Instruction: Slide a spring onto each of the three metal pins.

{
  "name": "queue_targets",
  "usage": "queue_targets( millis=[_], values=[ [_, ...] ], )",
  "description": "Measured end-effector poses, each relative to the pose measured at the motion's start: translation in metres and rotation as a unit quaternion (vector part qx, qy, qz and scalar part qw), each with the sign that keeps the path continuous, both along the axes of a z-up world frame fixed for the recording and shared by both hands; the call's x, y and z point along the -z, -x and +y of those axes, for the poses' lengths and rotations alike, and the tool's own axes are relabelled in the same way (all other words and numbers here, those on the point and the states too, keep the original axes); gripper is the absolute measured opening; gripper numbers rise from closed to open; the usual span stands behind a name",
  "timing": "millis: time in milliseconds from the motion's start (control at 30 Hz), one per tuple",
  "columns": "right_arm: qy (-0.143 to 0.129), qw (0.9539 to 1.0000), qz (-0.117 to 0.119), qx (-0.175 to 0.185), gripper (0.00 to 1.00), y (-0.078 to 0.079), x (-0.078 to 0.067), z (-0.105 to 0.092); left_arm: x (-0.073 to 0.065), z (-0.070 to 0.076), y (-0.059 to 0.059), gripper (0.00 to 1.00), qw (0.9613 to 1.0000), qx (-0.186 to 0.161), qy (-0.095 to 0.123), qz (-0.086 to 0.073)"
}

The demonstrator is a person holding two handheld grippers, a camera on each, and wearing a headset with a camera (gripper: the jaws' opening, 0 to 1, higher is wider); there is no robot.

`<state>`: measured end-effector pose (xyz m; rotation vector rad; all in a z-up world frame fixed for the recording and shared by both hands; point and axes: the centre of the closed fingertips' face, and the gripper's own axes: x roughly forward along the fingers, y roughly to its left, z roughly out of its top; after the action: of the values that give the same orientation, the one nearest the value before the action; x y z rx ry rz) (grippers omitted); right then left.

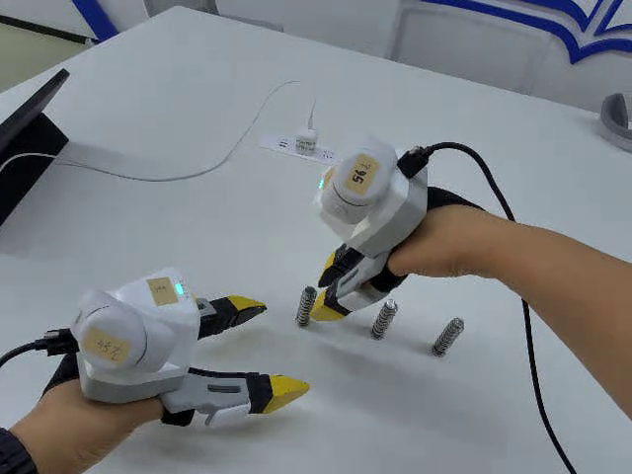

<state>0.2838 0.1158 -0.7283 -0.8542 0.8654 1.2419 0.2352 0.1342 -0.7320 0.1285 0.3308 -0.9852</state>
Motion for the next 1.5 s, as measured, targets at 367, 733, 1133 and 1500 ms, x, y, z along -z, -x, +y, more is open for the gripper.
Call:
queue_targets(
  millis=[367, 733, 1133, 1500],
  values=[
    [-0.023, 0.9992, -0.01, 0.03, 0.34, -0.002, -0.007, -0.019, -0.003, -0.001, -0.001, 0.62, 1.0, -0.001, -0.002, 0.0],
    [-0.048, 0.9968, -0.02, 0.061, 0.42, -0.002, -0.013, -0.042, -0.005, 0.001, -0.005, 0.63, 1.0, -0.004, -0.004, -0.001],
    [-0.078, 0.991, -0.038, 0.102, 0.46, -0.004, -0.024, -0.071, -0.005, 0.002, -0.007, 0.64, 1.0, -0.005, -0.008, -0.001],
    [-0.116, 0.9802, -0.058, 0.15, 0.5, -0.002, -0.034, -0.101, -0.007, 0.002, -0.008, 0.65, 0.9999, -0.004, -0.009, -0.003]
  ],
)
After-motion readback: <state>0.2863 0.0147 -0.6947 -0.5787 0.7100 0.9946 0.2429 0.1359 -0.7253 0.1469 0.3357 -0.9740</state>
